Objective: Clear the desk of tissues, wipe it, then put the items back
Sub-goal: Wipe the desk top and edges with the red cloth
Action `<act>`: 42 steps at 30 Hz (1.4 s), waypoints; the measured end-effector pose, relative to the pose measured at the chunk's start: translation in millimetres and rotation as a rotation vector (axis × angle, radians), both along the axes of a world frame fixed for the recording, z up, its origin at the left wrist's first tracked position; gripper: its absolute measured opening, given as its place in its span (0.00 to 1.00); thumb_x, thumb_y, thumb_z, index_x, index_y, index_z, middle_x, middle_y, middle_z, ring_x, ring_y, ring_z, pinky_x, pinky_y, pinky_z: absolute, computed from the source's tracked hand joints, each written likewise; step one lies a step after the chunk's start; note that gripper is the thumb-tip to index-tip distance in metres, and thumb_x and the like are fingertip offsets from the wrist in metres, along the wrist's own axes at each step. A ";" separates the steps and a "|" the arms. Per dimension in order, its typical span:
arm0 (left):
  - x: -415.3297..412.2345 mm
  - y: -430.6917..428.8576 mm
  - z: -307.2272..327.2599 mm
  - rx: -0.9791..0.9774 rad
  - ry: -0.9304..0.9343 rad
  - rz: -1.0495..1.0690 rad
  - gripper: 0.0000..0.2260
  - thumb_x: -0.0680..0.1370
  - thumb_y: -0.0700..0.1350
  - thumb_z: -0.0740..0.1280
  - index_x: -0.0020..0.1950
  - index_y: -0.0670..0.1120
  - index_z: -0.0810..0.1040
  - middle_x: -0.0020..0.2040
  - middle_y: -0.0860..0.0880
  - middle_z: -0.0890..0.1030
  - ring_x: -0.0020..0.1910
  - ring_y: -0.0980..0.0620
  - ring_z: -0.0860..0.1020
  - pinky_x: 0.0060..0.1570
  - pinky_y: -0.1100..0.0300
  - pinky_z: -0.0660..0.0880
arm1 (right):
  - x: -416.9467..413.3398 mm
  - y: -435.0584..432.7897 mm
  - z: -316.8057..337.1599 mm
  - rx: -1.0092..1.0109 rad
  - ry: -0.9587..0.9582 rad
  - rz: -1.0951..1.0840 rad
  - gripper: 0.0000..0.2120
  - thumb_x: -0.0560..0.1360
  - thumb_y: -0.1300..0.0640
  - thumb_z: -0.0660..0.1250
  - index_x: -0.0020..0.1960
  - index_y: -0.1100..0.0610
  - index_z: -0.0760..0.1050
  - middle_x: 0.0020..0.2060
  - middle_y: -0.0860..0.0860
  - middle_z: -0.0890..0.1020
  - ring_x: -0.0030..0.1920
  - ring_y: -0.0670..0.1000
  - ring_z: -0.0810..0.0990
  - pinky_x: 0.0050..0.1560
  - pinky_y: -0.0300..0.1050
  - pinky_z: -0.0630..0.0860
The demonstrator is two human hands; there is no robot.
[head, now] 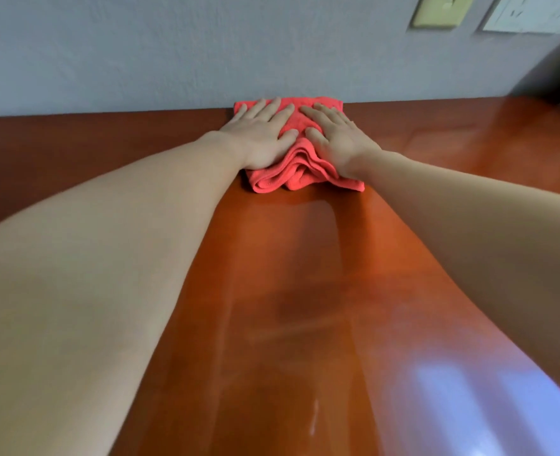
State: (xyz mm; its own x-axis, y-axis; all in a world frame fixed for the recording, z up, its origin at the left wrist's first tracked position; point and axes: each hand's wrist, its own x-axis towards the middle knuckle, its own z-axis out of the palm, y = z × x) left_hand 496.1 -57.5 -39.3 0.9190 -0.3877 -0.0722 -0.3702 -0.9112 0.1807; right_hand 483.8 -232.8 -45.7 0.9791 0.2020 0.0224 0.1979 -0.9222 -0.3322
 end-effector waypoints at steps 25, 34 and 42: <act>-366.6 -32.0 -3.7 -0.015 0.004 -0.092 0.27 0.83 0.63 0.44 0.81 0.58 0.46 0.81 0.51 0.44 0.80 0.51 0.42 0.77 0.50 0.39 | -384.7 -37.9 3.2 0.031 -0.041 0.000 0.23 0.84 0.49 0.50 0.78 0.48 0.58 0.78 0.51 0.58 0.77 0.52 0.55 0.74 0.45 0.50; -464.4 -14.4 -7.7 -0.019 -0.010 -0.101 0.27 0.83 0.61 0.47 0.81 0.56 0.46 0.81 0.49 0.44 0.80 0.50 0.43 0.78 0.48 0.41 | -474.7 -23.2 -6.7 0.026 -0.081 0.009 0.23 0.84 0.48 0.50 0.78 0.46 0.57 0.78 0.50 0.57 0.78 0.51 0.52 0.75 0.45 0.47; -504.5 29.2 -13.3 0.017 -0.077 -0.116 0.27 0.84 0.58 0.48 0.81 0.55 0.43 0.81 0.51 0.44 0.80 0.52 0.43 0.78 0.52 0.42 | -507.2 11.3 -12.5 -0.035 -0.093 0.018 0.25 0.83 0.46 0.51 0.78 0.43 0.52 0.79 0.46 0.54 0.79 0.49 0.47 0.78 0.50 0.46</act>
